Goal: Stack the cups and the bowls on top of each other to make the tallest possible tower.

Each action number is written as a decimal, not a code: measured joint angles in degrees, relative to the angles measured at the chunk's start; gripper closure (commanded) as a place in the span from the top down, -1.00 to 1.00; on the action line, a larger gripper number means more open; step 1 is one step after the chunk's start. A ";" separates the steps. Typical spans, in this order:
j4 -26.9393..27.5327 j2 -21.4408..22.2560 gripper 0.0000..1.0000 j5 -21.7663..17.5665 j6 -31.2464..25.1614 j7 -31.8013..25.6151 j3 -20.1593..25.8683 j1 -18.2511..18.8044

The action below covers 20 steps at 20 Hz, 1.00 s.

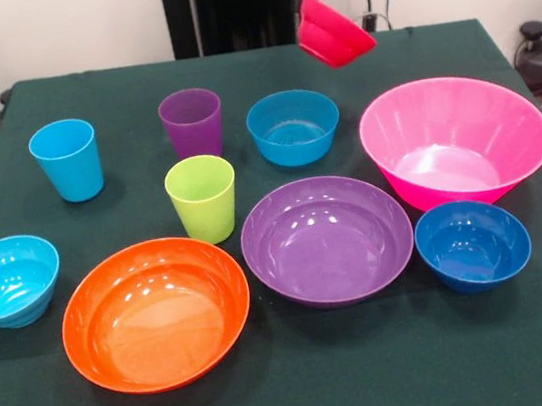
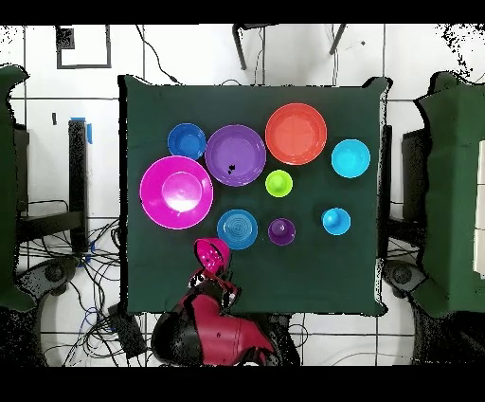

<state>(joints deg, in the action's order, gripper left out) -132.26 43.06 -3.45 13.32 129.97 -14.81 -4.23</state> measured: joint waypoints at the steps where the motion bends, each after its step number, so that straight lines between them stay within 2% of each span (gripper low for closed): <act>1: 0.18 -0.38 -1.00 -0.28 0.23 0.00 0.03 0.12; 15: 3.95 -7.61 -1.00 -4.67 6.88 0.00 0.87 2.84; 20: 4.23 -7.49 -1.00 -6.47 6.94 0.00 1.24 4.59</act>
<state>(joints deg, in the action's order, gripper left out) -128.04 35.56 -9.91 20.26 129.97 -13.56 0.36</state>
